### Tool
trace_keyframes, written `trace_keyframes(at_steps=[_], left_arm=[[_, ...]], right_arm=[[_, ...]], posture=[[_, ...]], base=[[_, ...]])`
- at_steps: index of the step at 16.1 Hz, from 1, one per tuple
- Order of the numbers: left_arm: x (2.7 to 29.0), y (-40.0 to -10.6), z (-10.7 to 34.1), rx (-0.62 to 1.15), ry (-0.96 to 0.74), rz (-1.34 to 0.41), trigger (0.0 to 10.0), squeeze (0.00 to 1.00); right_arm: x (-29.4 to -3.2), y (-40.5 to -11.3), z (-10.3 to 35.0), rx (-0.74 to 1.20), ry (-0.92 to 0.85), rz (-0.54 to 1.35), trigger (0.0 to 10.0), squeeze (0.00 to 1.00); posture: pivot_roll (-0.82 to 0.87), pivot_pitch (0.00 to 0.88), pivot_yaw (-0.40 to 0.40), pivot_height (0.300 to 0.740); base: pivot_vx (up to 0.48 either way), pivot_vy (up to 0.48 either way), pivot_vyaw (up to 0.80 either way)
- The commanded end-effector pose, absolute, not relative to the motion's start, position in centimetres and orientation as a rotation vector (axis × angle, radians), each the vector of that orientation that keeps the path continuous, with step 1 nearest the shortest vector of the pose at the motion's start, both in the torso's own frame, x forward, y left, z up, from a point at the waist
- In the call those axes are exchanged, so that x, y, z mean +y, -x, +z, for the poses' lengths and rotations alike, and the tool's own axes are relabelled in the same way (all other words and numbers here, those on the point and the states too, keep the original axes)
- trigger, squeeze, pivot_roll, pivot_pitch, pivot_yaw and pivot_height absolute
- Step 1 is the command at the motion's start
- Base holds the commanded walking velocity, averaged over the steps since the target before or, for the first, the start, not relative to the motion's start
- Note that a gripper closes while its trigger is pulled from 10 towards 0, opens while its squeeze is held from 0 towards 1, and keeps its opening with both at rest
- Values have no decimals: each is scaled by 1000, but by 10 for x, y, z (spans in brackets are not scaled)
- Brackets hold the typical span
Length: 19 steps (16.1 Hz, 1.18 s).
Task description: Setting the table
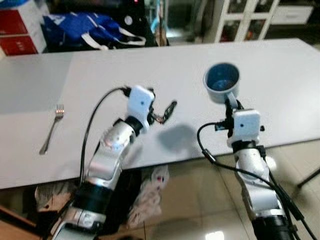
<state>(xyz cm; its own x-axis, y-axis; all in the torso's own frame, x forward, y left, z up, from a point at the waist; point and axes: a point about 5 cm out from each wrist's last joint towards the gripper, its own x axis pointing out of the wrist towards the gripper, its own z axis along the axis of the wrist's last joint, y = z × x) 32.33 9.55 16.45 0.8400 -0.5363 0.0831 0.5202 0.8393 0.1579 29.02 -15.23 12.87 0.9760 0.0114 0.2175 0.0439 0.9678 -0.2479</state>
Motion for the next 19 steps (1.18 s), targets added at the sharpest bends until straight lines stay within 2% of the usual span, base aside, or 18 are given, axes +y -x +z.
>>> trace_keyframes(at_steps=[1, 2, 7, 10, 15, 19], left_arm=[[100, -325, 165, -119, -129, -547, 10000, 0], [99, -325, 165, -116, -137, -552, 10000, 0], [96, -323, 165, -119, -115, -545, 10000, 0], [97, -323, 165, -114, -96, -537, 10000, 0], [97, -324, 161, -94, -153, -540, 10000, 0], [98, -326, 157, -67, -198, -518, 10000, 0]], right_arm=[[-147, -291, 132, -238, 250, 4, 0, 0], [-147, -291, 132, -237, 250, 2, 0, 0], [-145, -291, 129, -219, 233, 3, 0, 0], [-147, -292, 129, -218, 234, 4, 0, 0], [-148, -292, 128, -216, 237, 5, 0, 0], [-145, -292, 127, -217, 235, 11, 0, 0]], posture=[[-22, 0, 16, 727], [-23, 0, 18, 727], [-20, 0, 16, 727], [-17, 0, 15, 727], [-16, 0, 14, 727], [-14, 0, 18, 727]], base=[[0, 0, 0], [0, 0, 0], [441, 56, 0], [0, 0, 0], [0, 480, 0], [461, 0, 0]])
